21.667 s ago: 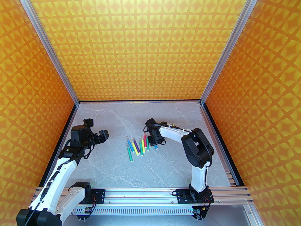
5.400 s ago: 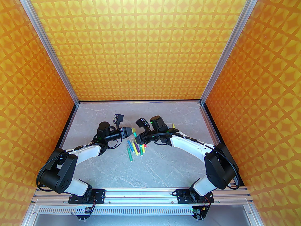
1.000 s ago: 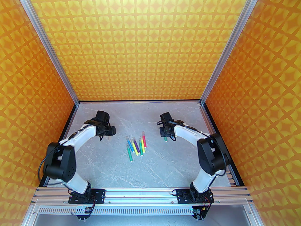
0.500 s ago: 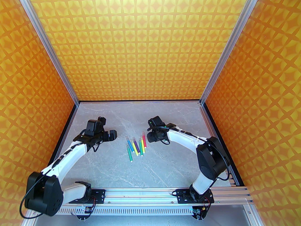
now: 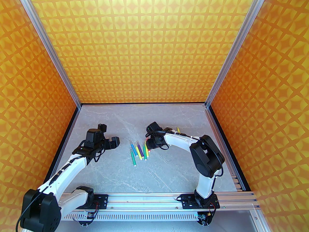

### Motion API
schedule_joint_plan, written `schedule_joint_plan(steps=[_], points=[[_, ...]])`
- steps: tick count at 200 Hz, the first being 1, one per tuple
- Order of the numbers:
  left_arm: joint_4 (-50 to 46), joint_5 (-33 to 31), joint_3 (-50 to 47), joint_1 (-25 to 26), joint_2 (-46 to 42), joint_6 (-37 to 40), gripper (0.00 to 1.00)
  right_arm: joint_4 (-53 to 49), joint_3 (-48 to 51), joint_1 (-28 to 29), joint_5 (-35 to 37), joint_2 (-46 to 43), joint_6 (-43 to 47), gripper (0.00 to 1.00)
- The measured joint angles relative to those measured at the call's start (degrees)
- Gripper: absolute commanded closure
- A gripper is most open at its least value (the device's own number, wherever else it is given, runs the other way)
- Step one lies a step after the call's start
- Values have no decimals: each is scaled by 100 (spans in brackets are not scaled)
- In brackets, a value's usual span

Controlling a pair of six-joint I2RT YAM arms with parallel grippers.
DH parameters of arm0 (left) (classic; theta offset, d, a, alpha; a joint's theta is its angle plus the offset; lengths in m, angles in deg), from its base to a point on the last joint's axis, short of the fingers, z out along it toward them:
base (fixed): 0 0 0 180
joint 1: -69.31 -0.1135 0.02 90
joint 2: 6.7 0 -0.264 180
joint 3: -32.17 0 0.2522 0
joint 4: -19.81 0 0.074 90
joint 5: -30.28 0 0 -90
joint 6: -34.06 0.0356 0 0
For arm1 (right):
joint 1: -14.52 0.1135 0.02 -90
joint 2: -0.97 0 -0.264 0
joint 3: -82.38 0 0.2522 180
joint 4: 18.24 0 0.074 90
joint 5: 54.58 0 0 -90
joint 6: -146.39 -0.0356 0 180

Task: Open the pen caps

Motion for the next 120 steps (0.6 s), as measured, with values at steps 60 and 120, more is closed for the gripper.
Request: schedule_joint_plan(steps=[60,120], points=[[44,2,0,0,-72,4,2,44,-118,59,-105,234,-22,58],[44,2,-44,-4,-184,7,2,-11,-269,72,4,485,-17,59]])
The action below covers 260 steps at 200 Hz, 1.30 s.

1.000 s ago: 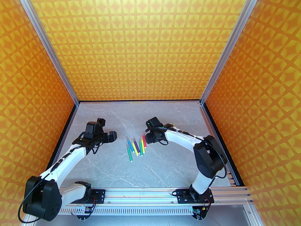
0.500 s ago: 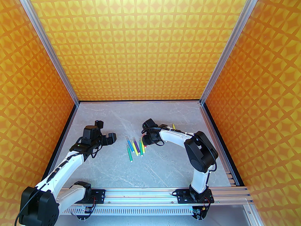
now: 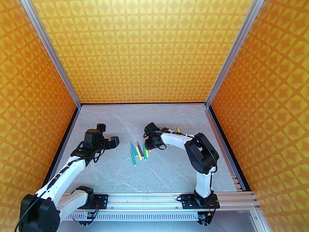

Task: Open the pen caps

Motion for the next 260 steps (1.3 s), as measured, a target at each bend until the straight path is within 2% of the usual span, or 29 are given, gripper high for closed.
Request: schedule_joint_plan(steps=[83,154,203,230,260], points=[[-7,0,-9,-17,-146,4,2,-612,-765,24,608,485,133,65],[-7,0,-13,-33,-337,17,2,-1097,-1239,42,686,774,308,67],[-9,0,-15,-33,-337,17,2,-1414,-1569,98,758,984,433,76],[-9,0,-15,-33,-337,17,2,-1471,-1622,109,763,1008,470,85],[-7,0,-15,-33,-310,15,3,-1486,-1631,107,758,1005,479,89]])
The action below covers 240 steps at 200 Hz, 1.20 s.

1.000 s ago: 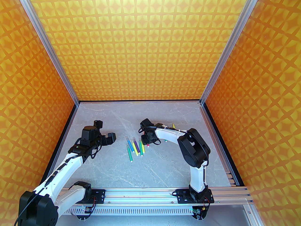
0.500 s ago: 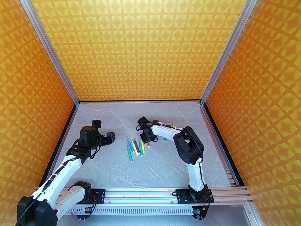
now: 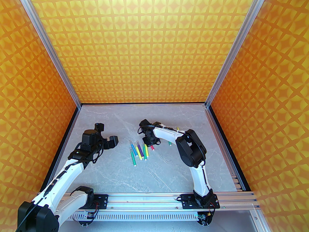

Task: Open the pen caps

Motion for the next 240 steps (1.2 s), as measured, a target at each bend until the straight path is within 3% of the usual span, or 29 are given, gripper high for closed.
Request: schedule_joint_plan(steps=[53,100,186,217,240], points=[[92,293,-7,-4,297,-66,6,507,494,-87,-186,-323,46,91],[791,774,-114,179,597,-317,8,739,1097,-251,-437,-870,111,93],[2927,1930,-326,750,1779,-1331,15,1521,1775,-284,-2048,-2273,256,92],[3877,2330,-328,883,2170,-1827,27,1753,1926,-284,-2553,-2411,229,92],[4459,2531,-326,920,2439,-2127,28,1853,2006,-284,-2789,-2514,208,92]])
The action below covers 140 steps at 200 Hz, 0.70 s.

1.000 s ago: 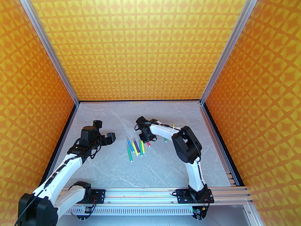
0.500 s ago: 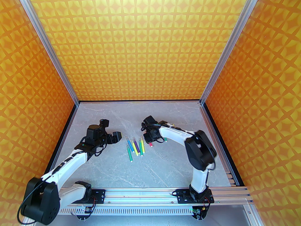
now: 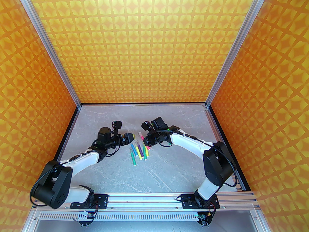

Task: Open the pen caps

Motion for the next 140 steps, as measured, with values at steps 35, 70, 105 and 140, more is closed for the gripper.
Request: schedule_joint_plan(steps=[35,70,105,140], points=[[369,127,2,144,216,-232,31,125,101,0,-240,-162,-15,92],[531,181,107,232,446,-387,38,173,118,17,-407,-304,-17,92],[680,190,219,319,603,-514,41,223,122,50,-531,-341,-15,92],[841,199,363,424,688,-625,50,229,122,92,-627,-341,-13,92]])
